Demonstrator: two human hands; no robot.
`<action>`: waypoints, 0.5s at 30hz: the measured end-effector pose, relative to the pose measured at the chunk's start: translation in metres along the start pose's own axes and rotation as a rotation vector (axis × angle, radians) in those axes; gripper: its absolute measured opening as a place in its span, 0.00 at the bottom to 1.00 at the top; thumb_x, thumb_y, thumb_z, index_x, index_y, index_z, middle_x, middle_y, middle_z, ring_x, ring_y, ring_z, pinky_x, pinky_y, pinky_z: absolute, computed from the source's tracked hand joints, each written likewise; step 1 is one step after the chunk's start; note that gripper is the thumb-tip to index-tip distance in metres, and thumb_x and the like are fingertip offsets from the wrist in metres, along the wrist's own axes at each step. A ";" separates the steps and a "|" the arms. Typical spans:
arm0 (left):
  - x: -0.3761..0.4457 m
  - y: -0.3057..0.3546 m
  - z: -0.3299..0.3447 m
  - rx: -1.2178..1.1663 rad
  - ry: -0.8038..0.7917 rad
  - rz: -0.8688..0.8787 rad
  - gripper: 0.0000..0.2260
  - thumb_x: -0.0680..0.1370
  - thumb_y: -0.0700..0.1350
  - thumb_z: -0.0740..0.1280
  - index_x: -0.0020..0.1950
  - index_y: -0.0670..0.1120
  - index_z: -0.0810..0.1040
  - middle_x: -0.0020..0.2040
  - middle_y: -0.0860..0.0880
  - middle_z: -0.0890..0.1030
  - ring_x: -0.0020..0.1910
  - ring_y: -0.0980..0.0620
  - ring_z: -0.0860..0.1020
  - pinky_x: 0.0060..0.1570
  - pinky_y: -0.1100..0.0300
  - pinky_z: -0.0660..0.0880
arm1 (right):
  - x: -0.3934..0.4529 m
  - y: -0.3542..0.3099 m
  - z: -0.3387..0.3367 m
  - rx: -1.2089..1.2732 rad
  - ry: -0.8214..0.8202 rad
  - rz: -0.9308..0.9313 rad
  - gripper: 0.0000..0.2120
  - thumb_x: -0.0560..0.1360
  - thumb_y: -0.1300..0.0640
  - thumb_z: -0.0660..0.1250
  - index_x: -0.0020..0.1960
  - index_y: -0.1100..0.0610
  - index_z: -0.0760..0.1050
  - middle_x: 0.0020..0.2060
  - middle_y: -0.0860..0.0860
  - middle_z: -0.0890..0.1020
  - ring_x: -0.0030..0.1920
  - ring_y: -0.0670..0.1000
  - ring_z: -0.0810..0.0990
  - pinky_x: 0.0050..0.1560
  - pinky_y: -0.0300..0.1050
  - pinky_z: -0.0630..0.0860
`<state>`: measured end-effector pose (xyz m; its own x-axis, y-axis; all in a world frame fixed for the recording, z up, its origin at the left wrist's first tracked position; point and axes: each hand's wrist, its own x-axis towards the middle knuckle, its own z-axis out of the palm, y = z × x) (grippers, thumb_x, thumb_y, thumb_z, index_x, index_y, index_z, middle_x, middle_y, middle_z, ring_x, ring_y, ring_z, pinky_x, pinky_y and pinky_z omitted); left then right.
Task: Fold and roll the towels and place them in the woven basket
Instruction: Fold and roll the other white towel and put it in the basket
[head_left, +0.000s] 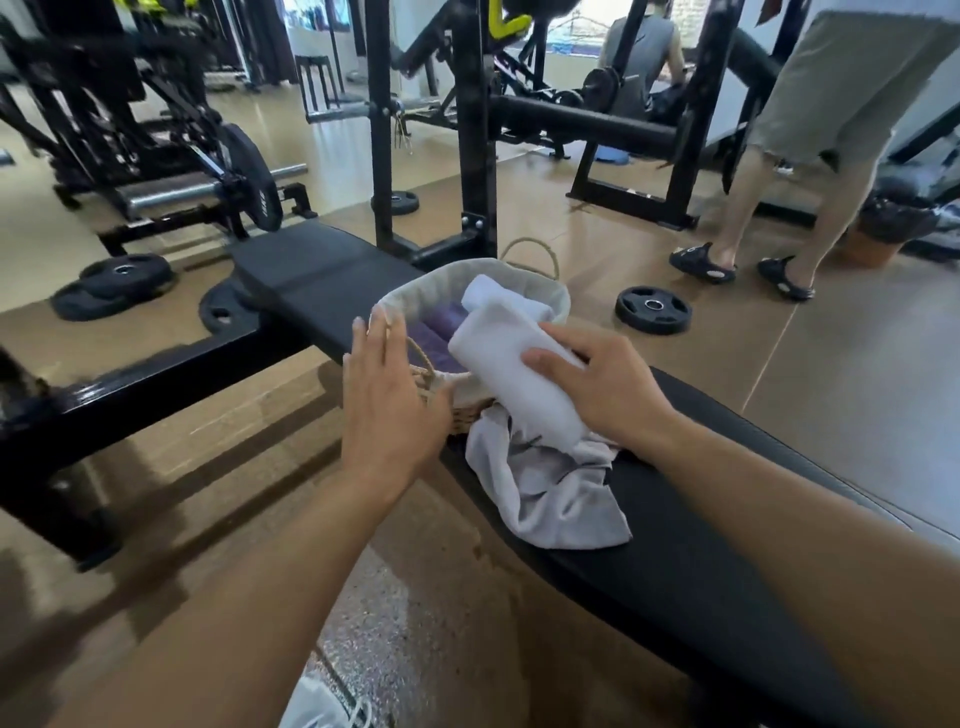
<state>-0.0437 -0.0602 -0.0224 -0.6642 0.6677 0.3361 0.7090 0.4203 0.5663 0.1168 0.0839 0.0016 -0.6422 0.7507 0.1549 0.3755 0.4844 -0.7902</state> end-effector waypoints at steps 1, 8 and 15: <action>0.003 -0.004 0.001 0.038 -0.026 -0.006 0.39 0.80 0.51 0.67 0.82 0.44 0.47 0.83 0.47 0.46 0.82 0.48 0.41 0.80 0.47 0.47 | 0.014 -0.006 0.003 0.010 -0.011 0.010 0.23 0.77 0.39 0.68 0.69 0.45 0.78 0.50 0.46 0.86 0.46 0.45 0.83 0.44 0.38 0.77; 0.008 -0.011 -0.002 -0.113 -0.144 -0.071 0.41 0.79 0.49 0.66 0.83 0.46 0.42 0.83 0.52 0.43 0.81 0.54 0.39 0.80 0.53 0.45 | 0.107 -0.043 0.039 -0.048 -0.146 0.076 0.17 0.80 0.41 0.65 0.53 0.53 0.83 0.41 0.50 0.80 0.42 0.50 0.79 0.38 0.40 0.70; 0.013 -0.014 -0.010 -0.077 -0.169 -0.065 0.40 0.80 0.51 0.66 0.83 0.48 0.43 0.83 0.53 0.43 0.81 0.55 0.38 0.80 0.51 0.45 | 0.156 -0.021 0.084 -0.418 -0.280 0.143 0.26 0.78 0.34 0.61 0.55 0.56 0.81 0.40 0.49 0.80 0.43 0.52 0.78 0.47 0.46 0.73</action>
<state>-0.0649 -0.0635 -0.0183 -0.6541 0.7371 0.1695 0.6413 0.4216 0.6410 -0.0475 0.1526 -0.0075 -0.6976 0.7014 -0.1467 0.6705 0.5667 -0.4789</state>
